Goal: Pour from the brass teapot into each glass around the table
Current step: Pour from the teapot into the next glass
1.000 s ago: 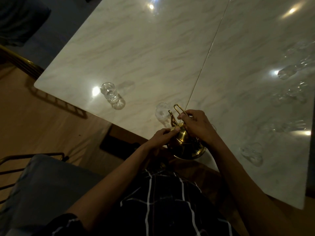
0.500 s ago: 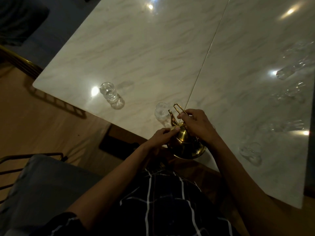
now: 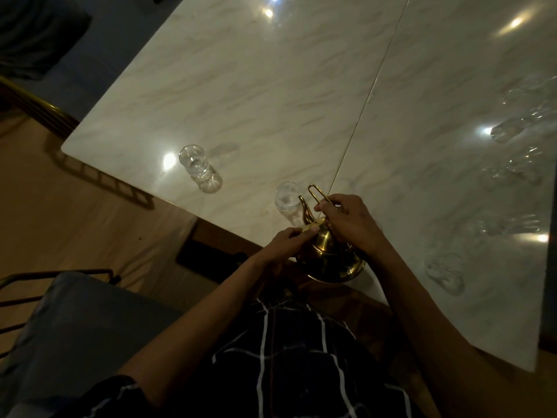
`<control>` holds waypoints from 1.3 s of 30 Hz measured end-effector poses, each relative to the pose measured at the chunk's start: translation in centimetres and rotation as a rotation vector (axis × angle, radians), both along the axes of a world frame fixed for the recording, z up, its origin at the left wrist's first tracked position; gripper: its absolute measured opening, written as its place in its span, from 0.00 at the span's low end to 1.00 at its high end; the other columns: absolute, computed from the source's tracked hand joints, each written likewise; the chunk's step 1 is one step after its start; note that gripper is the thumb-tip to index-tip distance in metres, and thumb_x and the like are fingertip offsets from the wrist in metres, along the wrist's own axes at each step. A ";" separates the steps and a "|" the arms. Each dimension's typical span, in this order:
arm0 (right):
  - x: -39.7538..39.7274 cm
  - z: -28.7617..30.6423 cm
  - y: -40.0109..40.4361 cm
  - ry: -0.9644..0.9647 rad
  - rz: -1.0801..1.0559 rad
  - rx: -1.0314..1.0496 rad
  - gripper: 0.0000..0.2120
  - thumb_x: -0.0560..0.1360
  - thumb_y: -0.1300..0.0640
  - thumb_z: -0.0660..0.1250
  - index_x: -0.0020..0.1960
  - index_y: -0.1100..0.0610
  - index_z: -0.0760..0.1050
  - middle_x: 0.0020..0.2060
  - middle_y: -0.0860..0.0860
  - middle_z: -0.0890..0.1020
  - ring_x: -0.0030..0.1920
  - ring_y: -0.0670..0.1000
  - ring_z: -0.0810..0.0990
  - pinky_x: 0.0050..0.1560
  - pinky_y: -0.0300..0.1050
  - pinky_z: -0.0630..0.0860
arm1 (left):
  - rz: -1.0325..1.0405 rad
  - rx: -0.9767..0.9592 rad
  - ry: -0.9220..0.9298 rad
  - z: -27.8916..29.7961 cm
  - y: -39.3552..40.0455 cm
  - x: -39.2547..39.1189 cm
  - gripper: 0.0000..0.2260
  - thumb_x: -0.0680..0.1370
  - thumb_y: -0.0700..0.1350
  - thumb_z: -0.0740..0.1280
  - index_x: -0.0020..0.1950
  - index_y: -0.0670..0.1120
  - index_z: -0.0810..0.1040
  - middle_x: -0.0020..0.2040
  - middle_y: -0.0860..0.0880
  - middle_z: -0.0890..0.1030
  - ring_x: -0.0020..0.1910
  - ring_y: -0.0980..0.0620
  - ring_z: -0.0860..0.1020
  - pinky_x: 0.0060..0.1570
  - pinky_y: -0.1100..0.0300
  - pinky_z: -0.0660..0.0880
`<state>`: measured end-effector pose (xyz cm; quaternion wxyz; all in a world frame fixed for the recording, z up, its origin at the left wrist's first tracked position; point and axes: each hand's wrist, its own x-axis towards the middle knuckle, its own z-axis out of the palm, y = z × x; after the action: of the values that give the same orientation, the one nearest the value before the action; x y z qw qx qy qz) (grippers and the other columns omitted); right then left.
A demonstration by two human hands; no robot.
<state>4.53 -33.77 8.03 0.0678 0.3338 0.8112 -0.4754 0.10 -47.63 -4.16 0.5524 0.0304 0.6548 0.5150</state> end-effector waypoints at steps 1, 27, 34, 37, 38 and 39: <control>0.0 0.0 0.0 0.003 0.000 -0.001 0.10 0.79 0.54 0.64 0.48 0.53 0.84 0.37 0.46 0.83 0.41 0.45 0.81 0.41 0.43 0.74 | -0.004 0.001 0.010 0.0 0.0 0.0 0.25 0.82 0.61 0.64 0.69 0.43 0.79 0.57 0.50 0.82 0.50 0.58 0.81 0.44 0.63 0.77; 0.0 -0.3 -0.1 0.009 0.012 -0.018 0.09 0.78 0.53 0.64 0.45 0.49 0.83 0.38 0.46 0.82 0.42 0.46 0.80 0.43 0.43 0.73 | -0.036 0.017 0.019 0.2 -0.3 0.0 0.25 0.83 0.60 0.64 0.69 0.42 0.79 0.60 0.48 0.83 0.52 0.56 0.82 0.47 0.62 0.78; 0.1 -0.5 -0.2 0.003 0.000 -0.005 0.10 0.78 0.52 0.64 0.49 0.53 0.84 0.44 0.49 0.84 0.47 0.49 0.83 0.48 0.46 0.78 | 0.035 -0.019 -0.033 0.0 -0.5 0.0 0.26 0.80 0.63 0.68 0.67 0.44 0.79 0.62 0.45 0.83 0.61 0.46 0.82 0.66 0.43 0.79; 0.7 -0.3 -0.2 0.030 -0.004 -0.027 0.09 0.79 0.53 0.64 0.47 0.51 0.84 0.40 0.45 0.84 0.43 0.45 0.83 0.46 0.44 0.78 | 0.012 -0.004 0.013 0.0 -0.6 0.0 0.27 0.79 0.65 0.69 0.64 0.44 0.82 0.60 0.44 0.85 0.59 0.44 0.84 0.65 0.42 0.80; 0.9 -0.3 -0.2 0.047 -0.012 -0.035 0.09 0.79 0.53 0.64 0.46 0.50 0.84 0.39 0.45 0.85 0.42 0.44 0.83 0.45 0.43 0.79 | 0.003 0.000 0.033 0.1 -0.7 0.0 0.28 0.77 0.66 0.69 0.63 0.43 0.83 0.58 0.44 0.86 0.58 0.45 0.85 0.64 0.43 0.80; 1.2 -0.3 -0.2 0.066 -0.024 -0.045 0.09 0.79 0.53 0.64 0.45 0.49 0.84 0.39 0.45 0.85 0.41 0.43 0.83 0.44 0.43 0.78 | 0.005 0.013 0.053 0.3 -0.7 0.0 0.31 0.75 0.69 0.70 0.61 0.43 0.83 0.57 0.44 0.86 0.57 0.46 0.85 0.63 0.44 0.81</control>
<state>5.73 -33.96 7.78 0.0425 0.3261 0.7980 -0.5050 0.10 -48.35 -3.87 0.5336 0.0460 0.6657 0.5197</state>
